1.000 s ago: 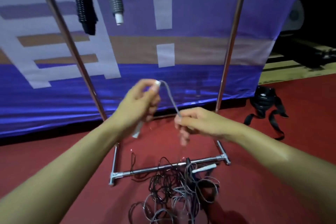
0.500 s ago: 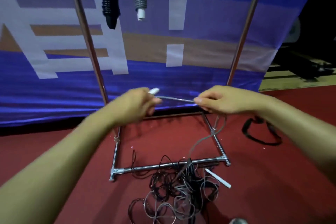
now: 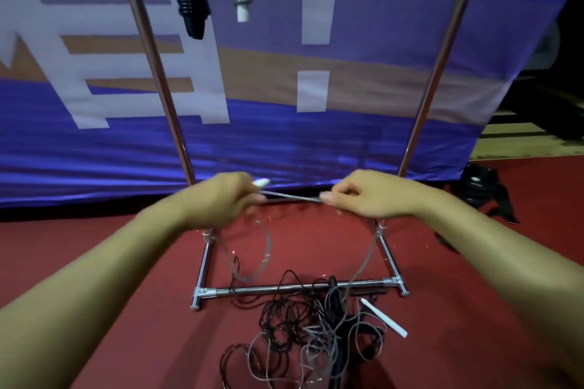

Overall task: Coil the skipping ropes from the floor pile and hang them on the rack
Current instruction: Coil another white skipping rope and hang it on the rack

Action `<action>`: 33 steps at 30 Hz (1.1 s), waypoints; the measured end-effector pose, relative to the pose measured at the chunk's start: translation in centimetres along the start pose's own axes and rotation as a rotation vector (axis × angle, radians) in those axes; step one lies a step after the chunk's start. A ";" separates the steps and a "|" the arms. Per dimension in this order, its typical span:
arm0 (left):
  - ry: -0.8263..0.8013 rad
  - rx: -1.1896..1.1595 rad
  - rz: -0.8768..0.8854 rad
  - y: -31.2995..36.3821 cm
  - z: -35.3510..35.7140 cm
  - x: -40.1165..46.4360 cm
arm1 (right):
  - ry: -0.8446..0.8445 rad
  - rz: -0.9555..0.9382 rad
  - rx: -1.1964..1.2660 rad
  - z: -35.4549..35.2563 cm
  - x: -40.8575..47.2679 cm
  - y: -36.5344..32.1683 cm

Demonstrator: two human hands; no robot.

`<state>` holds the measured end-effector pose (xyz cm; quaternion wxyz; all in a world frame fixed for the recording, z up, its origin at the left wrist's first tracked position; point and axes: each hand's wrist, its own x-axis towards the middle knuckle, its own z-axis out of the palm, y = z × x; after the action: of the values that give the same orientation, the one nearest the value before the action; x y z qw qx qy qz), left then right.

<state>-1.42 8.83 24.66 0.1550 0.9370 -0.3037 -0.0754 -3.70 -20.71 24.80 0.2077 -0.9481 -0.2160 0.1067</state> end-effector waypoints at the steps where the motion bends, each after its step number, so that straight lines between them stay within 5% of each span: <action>1: 0.009 0.051 -0.094 -2.2 -0.7 -0.6 | -0.057 0.034 -0.002 -0.1 -0.1 1.6; 4: -0.024 0.102 -0.232 -5.5 -1.6 -1.9 | -0.080 -0.010 -0.016 0.7 -0.2 4.4; 11: -0.137 -0.188 0.119 3.6 2.5 2.2 | 0.111 -0.232 -0.024 2.6 1.4 -1.1; 17: 0.002 0.029 0.116 -0.9 2.9 4.1 | -0.131 0.112 0.287 1.3 0.0 3.9; 22: 0.068 0.061 -0.016 -1.7 3.9 5.0 | -0.088 0.019 0.130 1.8 0.0 3.8; 29: 0.022 -0.110 0.244 2.1 5.3 5.2 | 0.123 -0.124 0.336 2.4 0.8 1.6; 33: 0.050 -0.024 0.223 0.3 4.8 5.1 | -0.011 -0.045 0.315 1.7 0.6 2.1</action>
<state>1.42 4.37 20.05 0.1810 0.8970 -0.4014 -0.0380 -2.89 -21.54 22.27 0.3551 -0.8981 -0.2187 0.1396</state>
